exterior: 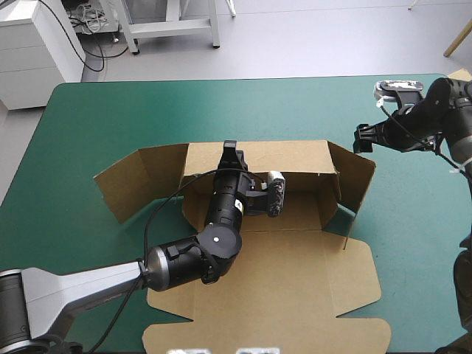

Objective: Fold the box

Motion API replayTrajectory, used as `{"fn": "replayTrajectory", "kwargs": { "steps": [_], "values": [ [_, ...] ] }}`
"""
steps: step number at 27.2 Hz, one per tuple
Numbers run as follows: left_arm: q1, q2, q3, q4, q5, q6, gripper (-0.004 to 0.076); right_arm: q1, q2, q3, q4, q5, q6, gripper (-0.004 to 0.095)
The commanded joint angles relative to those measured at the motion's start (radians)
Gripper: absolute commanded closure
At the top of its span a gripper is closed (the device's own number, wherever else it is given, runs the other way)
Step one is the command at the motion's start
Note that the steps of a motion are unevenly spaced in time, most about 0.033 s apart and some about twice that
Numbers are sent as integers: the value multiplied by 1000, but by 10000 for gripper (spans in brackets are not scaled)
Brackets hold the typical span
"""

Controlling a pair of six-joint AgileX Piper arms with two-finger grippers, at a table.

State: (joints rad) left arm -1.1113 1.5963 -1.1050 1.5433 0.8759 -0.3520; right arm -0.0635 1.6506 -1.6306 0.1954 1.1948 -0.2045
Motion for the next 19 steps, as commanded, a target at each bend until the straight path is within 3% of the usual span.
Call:
{"fn": "replayTrajectory", "kwargs": {
  "steps": [1, 9, 19],
  "values": [
    [-8, -41, -27, 60, 40, -8, 731, -5, -99, -2, 30, -25, -15, -19],
    [-8, -41, -27, 56, 40, -8, 731, -5, -140, 84, -15, -57, -7, -17],
    [-8, -41, -27, 56, 48, -8, 731, -5, -173, 129, 95, -26, -15, 5]
  ]
}}
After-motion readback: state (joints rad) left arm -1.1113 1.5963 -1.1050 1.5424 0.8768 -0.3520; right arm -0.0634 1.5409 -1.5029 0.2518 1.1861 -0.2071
